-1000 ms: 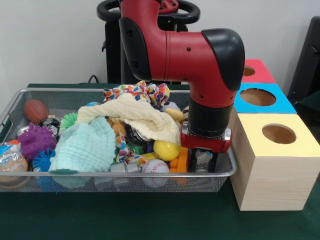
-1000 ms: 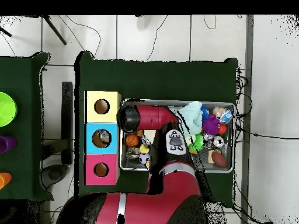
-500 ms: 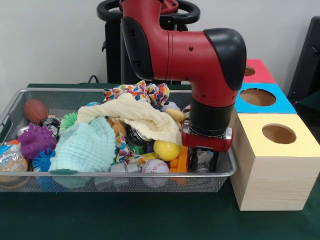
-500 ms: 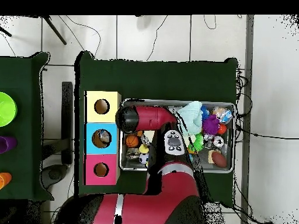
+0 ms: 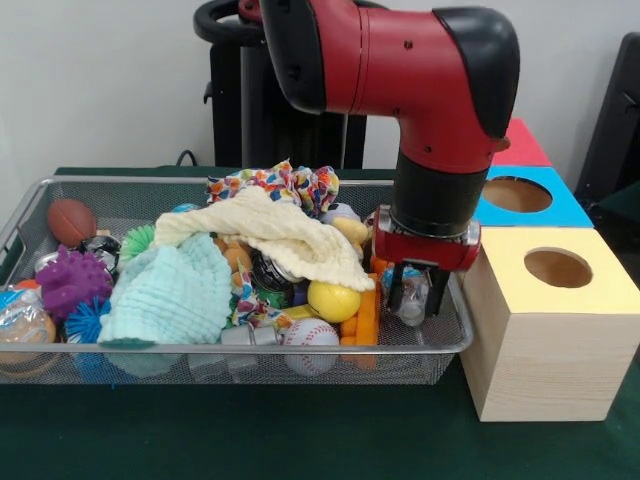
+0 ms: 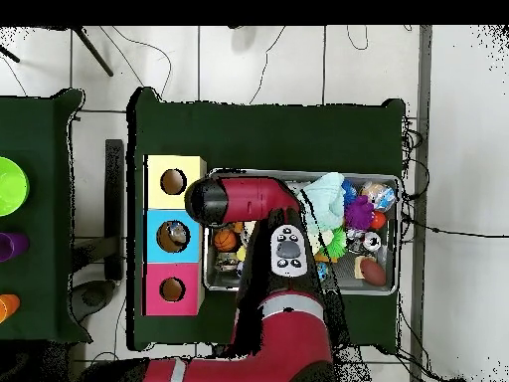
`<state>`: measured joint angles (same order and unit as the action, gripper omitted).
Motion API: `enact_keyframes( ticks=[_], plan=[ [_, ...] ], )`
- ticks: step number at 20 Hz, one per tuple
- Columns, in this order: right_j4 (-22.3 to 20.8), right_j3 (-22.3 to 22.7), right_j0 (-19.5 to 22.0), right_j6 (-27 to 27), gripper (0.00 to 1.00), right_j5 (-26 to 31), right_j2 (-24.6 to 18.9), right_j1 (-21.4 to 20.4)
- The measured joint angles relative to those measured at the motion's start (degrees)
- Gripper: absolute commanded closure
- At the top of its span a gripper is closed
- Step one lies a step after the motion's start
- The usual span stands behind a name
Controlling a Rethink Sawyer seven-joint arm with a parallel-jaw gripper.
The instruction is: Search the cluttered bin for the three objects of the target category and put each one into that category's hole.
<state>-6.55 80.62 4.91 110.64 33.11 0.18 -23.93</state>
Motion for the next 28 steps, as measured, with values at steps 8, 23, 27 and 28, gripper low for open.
enact_keyframes(
  ticks=[8,23,27,28],
  plan=[
    [-0.08,0.11,-0.15,0.01,1.00,5.36,0.08,-4.08],
    [-0.11,0.88,-0.51,0.01,1.00,5.55,0.07,-8.73],
    [-0.12,1.49,-0.62,0.01,1.00,5.55,0.07,-9.18],
    [-0.12,1.58,-0.65,0.01,1.00,5.55,0.07,-9.25]
  ],
)
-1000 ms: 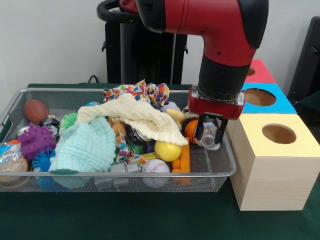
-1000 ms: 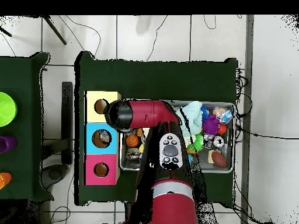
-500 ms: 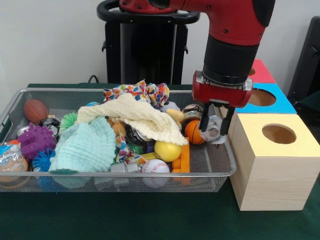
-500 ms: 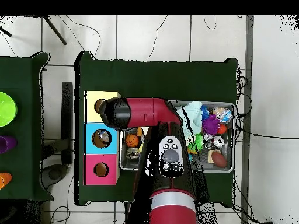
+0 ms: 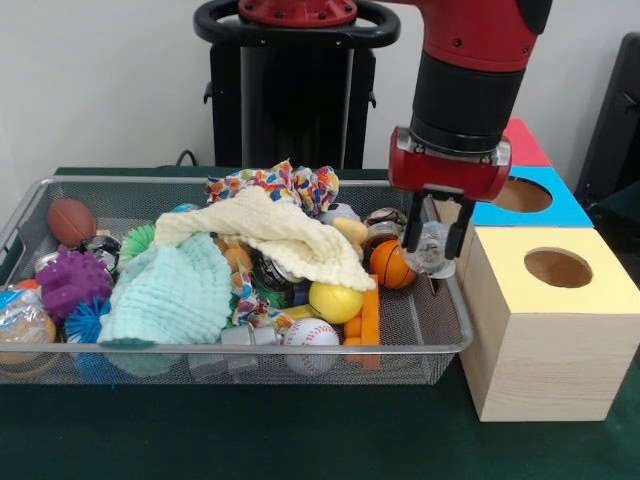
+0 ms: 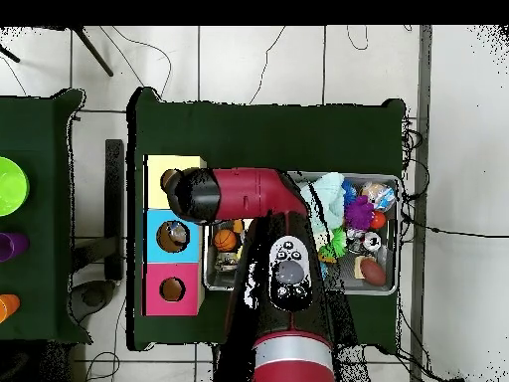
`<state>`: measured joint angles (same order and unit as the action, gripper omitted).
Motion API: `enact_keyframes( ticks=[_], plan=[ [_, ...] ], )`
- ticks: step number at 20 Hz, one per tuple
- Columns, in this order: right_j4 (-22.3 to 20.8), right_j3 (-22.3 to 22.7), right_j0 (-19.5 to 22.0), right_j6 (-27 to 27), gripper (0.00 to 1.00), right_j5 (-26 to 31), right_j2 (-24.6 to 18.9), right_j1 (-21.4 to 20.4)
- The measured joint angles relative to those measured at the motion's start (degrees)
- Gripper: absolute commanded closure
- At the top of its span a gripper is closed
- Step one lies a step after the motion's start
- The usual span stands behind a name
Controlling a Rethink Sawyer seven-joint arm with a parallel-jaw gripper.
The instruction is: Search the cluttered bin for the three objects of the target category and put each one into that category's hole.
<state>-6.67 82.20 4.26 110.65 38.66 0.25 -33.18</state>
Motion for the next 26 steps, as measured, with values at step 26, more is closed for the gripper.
enact_keyframes(
  ticks=[26],
  plan=[
    [-0.15,3.40,-7.80,0.00,1.00,4.01,5.00,-7.70]
  ],
)
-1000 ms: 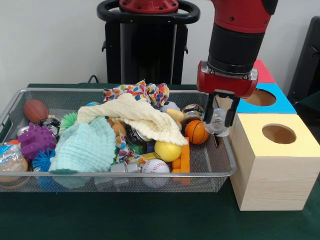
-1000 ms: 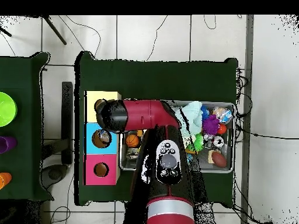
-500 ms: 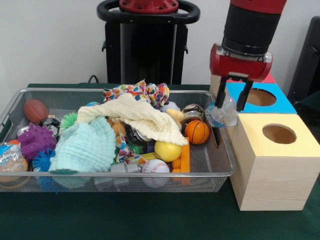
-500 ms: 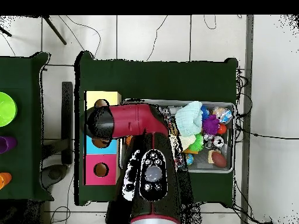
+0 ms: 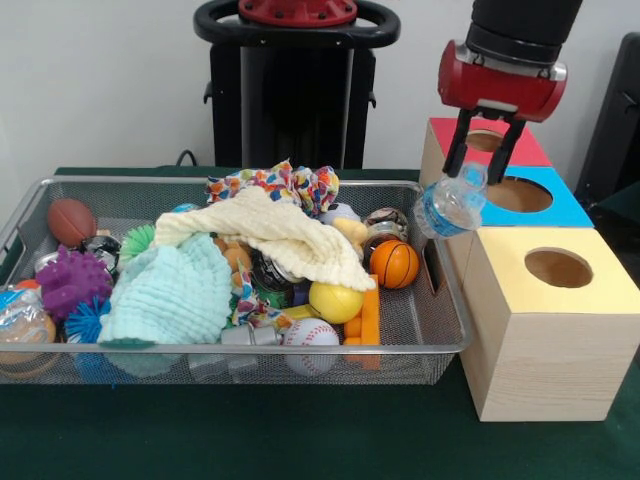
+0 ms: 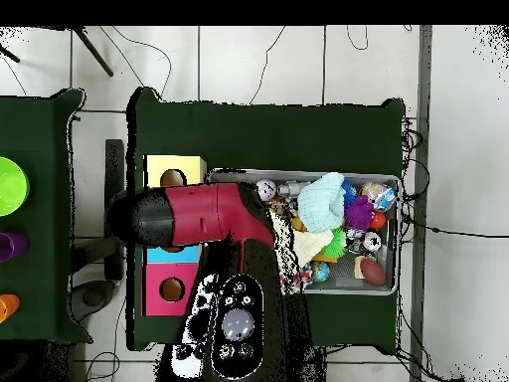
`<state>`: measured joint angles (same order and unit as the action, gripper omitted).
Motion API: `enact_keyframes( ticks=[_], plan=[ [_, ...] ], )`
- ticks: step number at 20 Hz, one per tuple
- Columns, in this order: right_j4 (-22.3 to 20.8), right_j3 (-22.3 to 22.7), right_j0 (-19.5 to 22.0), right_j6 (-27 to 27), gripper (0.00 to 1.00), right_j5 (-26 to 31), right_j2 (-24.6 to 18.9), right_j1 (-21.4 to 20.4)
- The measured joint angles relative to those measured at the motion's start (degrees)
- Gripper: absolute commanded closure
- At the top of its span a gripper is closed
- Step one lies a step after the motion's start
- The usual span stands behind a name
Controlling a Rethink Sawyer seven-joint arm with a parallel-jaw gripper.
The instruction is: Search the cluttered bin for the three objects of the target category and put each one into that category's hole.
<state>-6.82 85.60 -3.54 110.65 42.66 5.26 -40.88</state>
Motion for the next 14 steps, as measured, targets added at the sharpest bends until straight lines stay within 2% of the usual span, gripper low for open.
enact_keyframes(
  ticks=[14],
  plan=[
    [0.02,0.01,-0.01,0.00,1.00,0.43,0.87,-2.03]
  ],
)
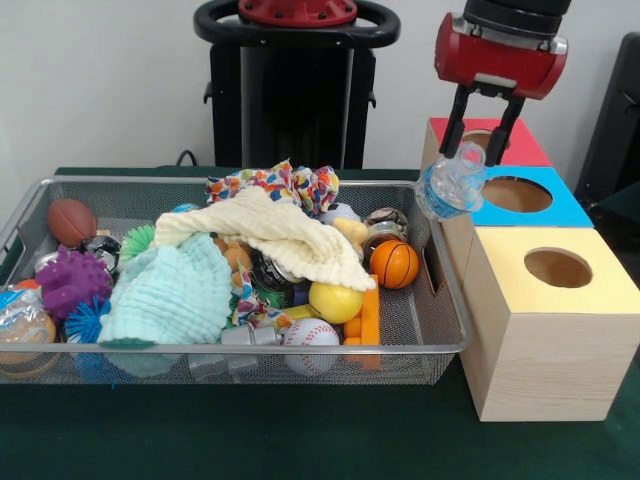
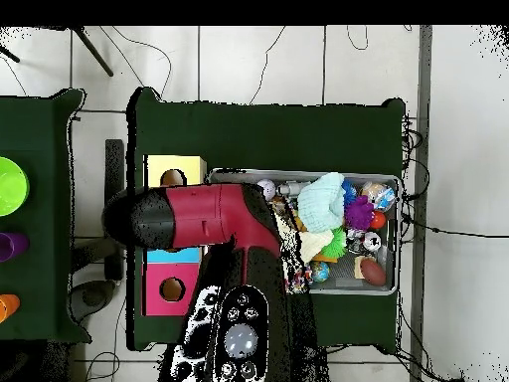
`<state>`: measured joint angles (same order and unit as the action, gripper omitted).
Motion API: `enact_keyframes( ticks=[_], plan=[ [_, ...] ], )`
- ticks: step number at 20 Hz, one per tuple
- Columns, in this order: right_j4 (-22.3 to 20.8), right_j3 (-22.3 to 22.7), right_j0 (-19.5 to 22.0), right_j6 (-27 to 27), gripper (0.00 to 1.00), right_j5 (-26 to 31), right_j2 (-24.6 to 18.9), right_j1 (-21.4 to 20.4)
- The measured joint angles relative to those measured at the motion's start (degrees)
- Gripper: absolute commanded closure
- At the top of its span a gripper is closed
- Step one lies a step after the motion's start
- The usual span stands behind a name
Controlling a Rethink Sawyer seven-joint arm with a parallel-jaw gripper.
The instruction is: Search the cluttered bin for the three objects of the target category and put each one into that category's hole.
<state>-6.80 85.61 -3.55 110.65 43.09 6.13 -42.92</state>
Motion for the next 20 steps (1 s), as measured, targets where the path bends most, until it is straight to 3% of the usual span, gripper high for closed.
enact_keyframes(
  ticks=[20],
  plan=[
    [0.00,0.00,-2.69,0.00,1.00,3.45,1.35,-0.51]
  ],
)
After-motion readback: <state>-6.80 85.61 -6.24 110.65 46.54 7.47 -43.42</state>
